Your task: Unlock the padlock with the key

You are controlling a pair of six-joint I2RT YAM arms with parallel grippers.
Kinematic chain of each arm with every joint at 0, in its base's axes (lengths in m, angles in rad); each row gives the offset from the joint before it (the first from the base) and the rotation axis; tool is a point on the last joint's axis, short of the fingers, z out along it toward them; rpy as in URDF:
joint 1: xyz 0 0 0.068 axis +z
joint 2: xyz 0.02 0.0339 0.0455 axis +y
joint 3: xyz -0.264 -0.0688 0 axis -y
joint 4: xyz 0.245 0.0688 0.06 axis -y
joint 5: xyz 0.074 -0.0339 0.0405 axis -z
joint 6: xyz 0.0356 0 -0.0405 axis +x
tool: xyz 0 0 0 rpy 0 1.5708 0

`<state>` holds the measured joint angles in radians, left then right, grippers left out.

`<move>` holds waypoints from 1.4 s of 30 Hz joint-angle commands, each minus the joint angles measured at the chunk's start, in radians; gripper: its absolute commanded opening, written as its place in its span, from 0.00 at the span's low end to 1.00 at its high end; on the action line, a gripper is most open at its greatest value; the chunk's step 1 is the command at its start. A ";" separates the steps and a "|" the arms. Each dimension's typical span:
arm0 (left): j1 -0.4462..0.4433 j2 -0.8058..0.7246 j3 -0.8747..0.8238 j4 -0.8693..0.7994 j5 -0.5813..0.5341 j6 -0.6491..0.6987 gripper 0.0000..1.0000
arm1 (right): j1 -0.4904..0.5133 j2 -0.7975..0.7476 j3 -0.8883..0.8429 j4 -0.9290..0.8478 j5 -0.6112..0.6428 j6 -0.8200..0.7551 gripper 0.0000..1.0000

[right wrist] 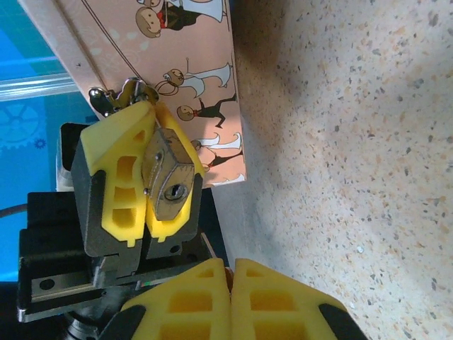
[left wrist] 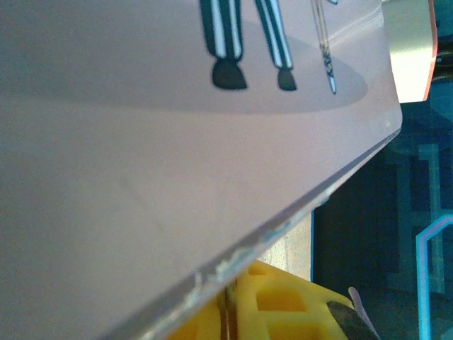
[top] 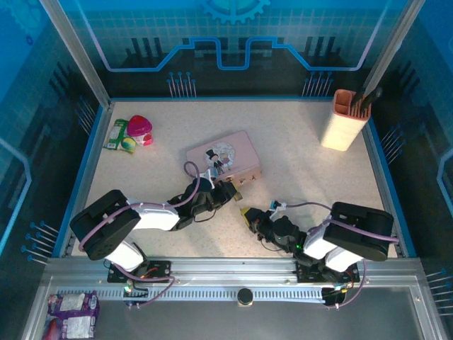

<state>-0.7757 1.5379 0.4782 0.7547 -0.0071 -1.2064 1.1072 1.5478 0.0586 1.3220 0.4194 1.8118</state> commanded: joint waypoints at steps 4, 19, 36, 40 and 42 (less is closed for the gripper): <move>-0.011 -0.042 -0.001 0.166 0.007 -0.037 0.00 | 0.022 0.020 -0.004 0.101 0.071 0.010 0.00; -0.022 -0.066 -0.004 0.154 0.012 -0.043 0.00 | 0.010 -0.005 -0.019 0.101 0.074 0.006 0.00; -0.025 -0.119 -0.002 0.021 -0.009 -0.035 0.00 | 0.018 -0.020 -0.014 0.101 0.093 -0.007 0.00; -0.024 -0.124 0.001 0.007 -0.013 -0.029 0.00 | 0.022 -0.008 -0.004 0.102 0.087 -0.002 0.00; -0.024 -0.124 0.003 0.007 -0.011 -0.027 0.00 | 0.022 -0.001 0.001 0.101 0.084 0.001 0.00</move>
<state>-0.7959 1.4631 0.4679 0.6800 -0.0113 -1.2285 1.1145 1.5421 0.0452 1.3926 0.4679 1.8217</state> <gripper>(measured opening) 0.094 0.059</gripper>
